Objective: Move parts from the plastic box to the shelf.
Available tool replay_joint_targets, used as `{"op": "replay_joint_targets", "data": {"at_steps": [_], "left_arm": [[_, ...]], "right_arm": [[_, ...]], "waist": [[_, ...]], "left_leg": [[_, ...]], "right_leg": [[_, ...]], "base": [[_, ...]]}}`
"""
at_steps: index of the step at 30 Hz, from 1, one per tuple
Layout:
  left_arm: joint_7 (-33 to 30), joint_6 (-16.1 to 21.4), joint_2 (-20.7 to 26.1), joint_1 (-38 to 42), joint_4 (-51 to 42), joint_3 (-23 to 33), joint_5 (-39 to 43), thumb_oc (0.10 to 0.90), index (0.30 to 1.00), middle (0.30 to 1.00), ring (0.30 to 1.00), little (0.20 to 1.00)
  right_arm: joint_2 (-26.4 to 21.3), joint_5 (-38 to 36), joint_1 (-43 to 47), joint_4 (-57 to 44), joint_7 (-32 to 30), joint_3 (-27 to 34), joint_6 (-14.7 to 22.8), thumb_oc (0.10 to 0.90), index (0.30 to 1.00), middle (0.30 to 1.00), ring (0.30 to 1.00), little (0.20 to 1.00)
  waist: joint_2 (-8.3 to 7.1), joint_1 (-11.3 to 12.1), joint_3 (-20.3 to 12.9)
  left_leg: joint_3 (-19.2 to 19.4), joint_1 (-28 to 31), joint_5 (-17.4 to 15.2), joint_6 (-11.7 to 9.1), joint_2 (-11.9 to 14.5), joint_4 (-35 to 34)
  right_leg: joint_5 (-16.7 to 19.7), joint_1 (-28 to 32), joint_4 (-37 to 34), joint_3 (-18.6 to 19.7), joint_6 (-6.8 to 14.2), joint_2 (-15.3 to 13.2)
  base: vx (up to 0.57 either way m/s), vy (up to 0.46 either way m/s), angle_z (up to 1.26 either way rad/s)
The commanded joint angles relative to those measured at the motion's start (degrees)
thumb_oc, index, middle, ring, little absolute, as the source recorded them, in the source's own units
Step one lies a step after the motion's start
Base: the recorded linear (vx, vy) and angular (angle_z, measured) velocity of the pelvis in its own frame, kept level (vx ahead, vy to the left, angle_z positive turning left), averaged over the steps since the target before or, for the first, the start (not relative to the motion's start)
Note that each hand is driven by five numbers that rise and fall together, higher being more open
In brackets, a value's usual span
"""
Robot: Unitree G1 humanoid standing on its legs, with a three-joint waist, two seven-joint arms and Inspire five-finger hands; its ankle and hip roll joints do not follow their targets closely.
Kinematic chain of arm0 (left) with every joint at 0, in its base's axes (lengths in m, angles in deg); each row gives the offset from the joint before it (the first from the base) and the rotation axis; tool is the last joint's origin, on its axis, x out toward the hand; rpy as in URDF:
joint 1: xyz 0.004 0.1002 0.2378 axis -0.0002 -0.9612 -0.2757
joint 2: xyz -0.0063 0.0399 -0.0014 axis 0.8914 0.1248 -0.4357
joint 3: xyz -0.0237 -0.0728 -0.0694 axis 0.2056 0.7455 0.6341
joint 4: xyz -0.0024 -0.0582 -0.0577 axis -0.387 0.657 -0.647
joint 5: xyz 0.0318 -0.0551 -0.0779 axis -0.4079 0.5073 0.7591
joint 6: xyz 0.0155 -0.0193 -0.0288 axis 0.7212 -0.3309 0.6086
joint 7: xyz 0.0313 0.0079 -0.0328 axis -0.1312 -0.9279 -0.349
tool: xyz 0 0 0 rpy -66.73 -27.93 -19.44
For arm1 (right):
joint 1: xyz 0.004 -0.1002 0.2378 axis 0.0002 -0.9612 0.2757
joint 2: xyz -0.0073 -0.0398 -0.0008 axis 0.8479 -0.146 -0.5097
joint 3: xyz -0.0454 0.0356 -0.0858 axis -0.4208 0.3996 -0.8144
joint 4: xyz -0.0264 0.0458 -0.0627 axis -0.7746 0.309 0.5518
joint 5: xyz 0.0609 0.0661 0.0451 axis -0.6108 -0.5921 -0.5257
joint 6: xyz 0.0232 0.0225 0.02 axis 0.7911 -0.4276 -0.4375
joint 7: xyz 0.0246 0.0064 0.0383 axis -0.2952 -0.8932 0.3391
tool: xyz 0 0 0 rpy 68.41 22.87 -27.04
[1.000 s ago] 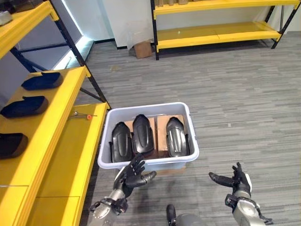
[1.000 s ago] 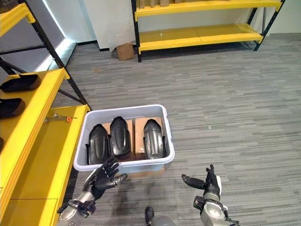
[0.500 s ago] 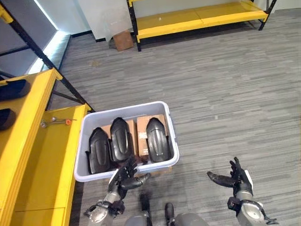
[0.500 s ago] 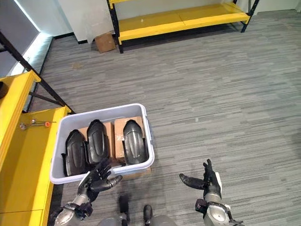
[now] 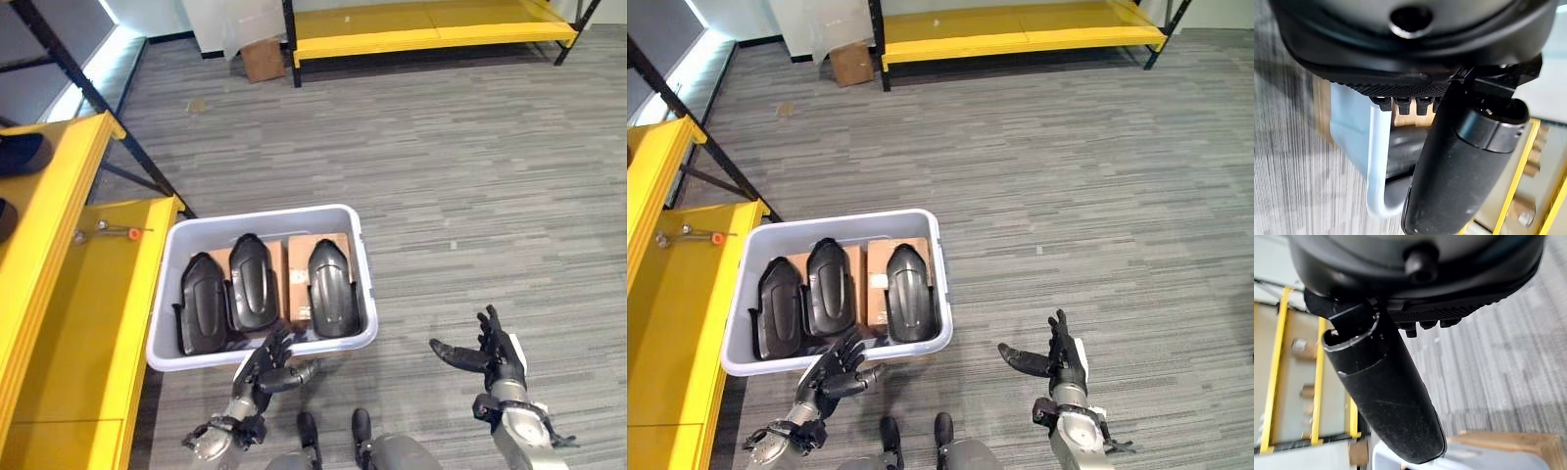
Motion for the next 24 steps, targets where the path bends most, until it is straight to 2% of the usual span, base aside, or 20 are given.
{"op": "replay_joint_targets", "data": {"at_steps": [1,7,13,14,21,23,24], "left_arm": [[-1.2,4.92,4.55,0.57,-6.75,1.22,0.27,0.9,1.0,1.0,1.0,1.0],[-2.76,5.6,4.93,1.18,-7.13,1.61,1.42,0.9,1.0,1.0,1.0,1.0],[-3.2,6.96,5.22,2.76,-7.6,1.82,1.21,0.9,1.0,1.0,1.0,1.0],[-3.22,6.9,5.23,3.41,-8.12,1.81,1.05,0.9,1.0,1.0,1.0,1.0],[-1.85,5.74,5.58,5.07,-9.69,1.13,0.27,0.9,1.0,1.0,1.0,1.0],[-1.08,5.3,5.68,5.08,-9.83,0.84,-0.01,0.9,1.0,1.0,1.0,1.0],[-0.72,5.47,5.53,5.3,-9.53,0.33,-0.09,0.9,1.0,1.0,1.0,1.0]], "right_arm": [[-0.91,3.03,2.57,-6.34,0.87,-0.98,6.36,0.9,1.0,1.0,1.0,1.0],[-2.11,3.47,7.75,-9.85,5.23,-5.21,7.34,0.9,1.0,1.0,1.0,1.0],[-2.26,4.91,12.88,-11.41,6.34,-9.9,6.26,0.9,1.0,1.0,1.0,1.0],[-2.02,5.08,14.36,-11.16,5.64,-11.21,5.24,0.9,1.0,1.0,1.0,1.0],[-0.33,5.48,18.55,-7.17,1.27,-13.99,4.48,0.9,1.0,1.0,1.0,1.0],[0.44,6.24,19.97,-5.23,-1.88,-13.96,3.52,0.9,1.0,1.0,1.0,1.0],[1.29,7.02,21.36,-3.18,-6.33,-13.47,1.85,0.9,1.0,1.0,1.0,1.0]], "waist": [[-2.26,1.3,-1.94],[-2.57,3.64,-0.86],[-2.42,5.9,-0.28],[-2.27,6.66,-0.19],[-2.29,9.06,0.05],[-2.32,9.63,0.07],[-2.32,9.97,0.19]], "left_leg": [[0.44,-1.87,-2.01,0.9,-0.87,1.66],[-0.14,-4.15,-2.74,1.51,-1.58,3.5],[-1.23,-5.68,-2.87,1.76,-2.1,4.47],[-1.5,-5.86,-2.87,1.83,-2.22,4.57],[-2.27,-6.77,-3.53,2.47,-2.8,6.65],[-2.35,-6.79,-3.94,2.67,-2.96,7.58],[-2.34,-6.86,-4.31,2.88,-3.13,8.44]], "right_leg": [[2.79,-1.5,-1.11,3.23,7.96,-6.89],[2.54,-2.64,0.02,2.18,8.34,-8.1],[1.93,-3.14,1.07,1.2,8.34,-8.7],[1.71,-3.15,1.49,0.76,8.36,-8.95],[0.9,-2.42,3.22,-0.5,8.56,-9.93],[0.65,-1.93,3.84,-0.9,8.7,-10.34],[0.49,-1.56,4.43,-1.21,8.83,-10.75]], "base": [[0.0,0.099,0.06],[0.02,0.09,0.14],[0.02,0.06,0.15],[0.04,0.064,0.19],[0.06,0.053,0.17],[0.11,0.061,0.1],[0.11,0.062,0.05]]}}
